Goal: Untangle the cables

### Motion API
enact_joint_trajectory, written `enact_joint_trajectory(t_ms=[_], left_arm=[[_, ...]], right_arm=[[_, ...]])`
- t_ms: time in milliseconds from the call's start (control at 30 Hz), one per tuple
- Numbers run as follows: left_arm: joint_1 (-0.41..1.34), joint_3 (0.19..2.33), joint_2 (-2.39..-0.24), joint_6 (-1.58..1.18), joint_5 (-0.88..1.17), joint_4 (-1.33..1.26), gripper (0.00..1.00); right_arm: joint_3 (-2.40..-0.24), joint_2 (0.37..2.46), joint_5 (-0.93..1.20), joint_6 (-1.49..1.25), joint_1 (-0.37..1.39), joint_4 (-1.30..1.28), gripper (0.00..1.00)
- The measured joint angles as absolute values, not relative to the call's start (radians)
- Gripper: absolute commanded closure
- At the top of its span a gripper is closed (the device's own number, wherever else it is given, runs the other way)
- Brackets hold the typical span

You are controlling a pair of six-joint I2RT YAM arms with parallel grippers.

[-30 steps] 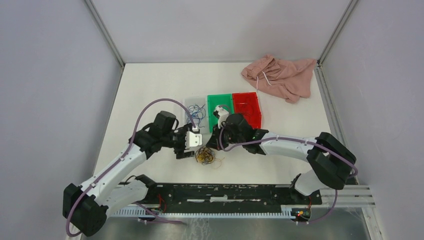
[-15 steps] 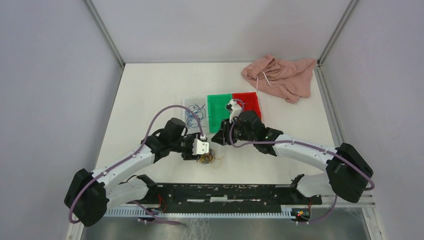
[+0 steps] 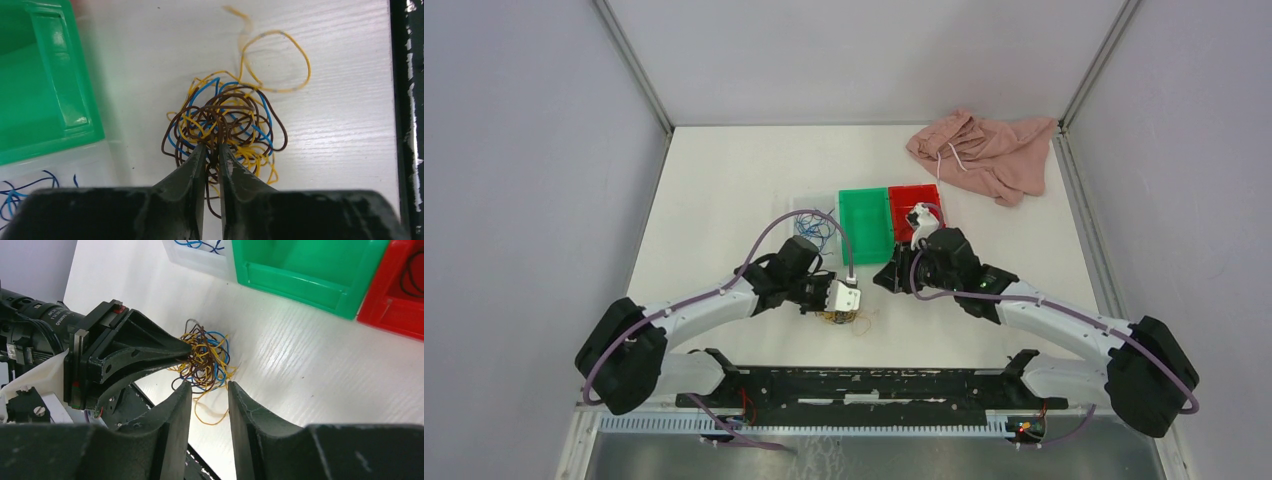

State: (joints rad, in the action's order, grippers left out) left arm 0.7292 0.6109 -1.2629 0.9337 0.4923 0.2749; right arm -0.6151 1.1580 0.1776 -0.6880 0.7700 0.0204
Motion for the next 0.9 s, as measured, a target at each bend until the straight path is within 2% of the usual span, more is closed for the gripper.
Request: enact_joint_trajectory(t_ms=[67, 333, 667, 900], left_arm=[[0.73, 0.613, -1.262, 0.934, 0.487, 0.276, 0.96], [0.73, 0.653, -1.129, 0.876, 0.495, 0.34, 0.97], [0.73, 0.84, -0.94, 0.762, 0.574, 0.342, 0.97], [0.731, 0.866, -0.929, 0.641, 0.58, 0.321, 0.97]], right_arm=[[-0.611, 1.143, 0.179, -0.688, 0.759, 0.018, 0.63], [-0.599, 1.093, 0.197, -0.688, 0.697, 0.014, 0.64], [-0.559, 1.082, 0.297, -0.68, 0.664, 0.097, 0.46], [-0.538, 1.082, 0.44, -0.727, 0.664, 0.3, 0.43]])
